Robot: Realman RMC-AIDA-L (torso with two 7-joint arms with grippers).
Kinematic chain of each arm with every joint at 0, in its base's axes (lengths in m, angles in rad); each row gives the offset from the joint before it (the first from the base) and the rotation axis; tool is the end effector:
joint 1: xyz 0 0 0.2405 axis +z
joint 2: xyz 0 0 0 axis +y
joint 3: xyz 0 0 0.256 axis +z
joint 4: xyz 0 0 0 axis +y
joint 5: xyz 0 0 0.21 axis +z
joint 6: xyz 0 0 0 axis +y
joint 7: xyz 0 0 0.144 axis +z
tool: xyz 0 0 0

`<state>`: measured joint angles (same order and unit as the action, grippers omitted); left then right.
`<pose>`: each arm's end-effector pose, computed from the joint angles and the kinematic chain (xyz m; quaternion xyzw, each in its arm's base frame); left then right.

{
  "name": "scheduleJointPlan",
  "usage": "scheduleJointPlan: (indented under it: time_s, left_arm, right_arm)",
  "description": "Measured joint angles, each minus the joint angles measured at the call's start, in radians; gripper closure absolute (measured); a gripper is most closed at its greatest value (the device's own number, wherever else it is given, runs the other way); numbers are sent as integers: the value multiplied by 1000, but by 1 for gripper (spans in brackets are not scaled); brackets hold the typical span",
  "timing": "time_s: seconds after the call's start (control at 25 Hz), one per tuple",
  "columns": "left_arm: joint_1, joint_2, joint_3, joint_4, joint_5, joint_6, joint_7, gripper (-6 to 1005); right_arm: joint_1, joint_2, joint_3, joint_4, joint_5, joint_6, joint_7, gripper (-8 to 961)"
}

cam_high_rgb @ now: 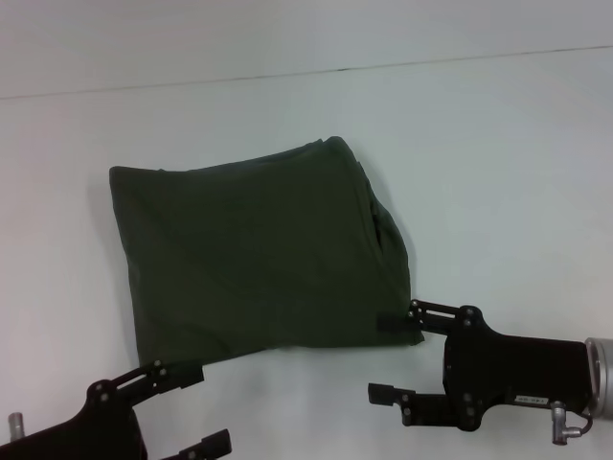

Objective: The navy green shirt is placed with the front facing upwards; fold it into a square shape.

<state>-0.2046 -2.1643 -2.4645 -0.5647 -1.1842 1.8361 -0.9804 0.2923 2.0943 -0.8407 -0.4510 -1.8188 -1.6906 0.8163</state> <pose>-0.2985 0.1950 -0.0356 -0.9151 -0.1783 -0.3487 0.0958 0.2983 0.2271 -0.0410 -0.9374 0.0995 0.3105 0.1224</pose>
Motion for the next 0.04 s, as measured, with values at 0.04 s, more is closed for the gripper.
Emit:
scheduleJointPlan:
  time_s: [0.04]
  left_arm:
    - [0,0,-1,0,-1,1,0,217]
  right_arm:
    - [1,0,0,0,0,0,0,159]
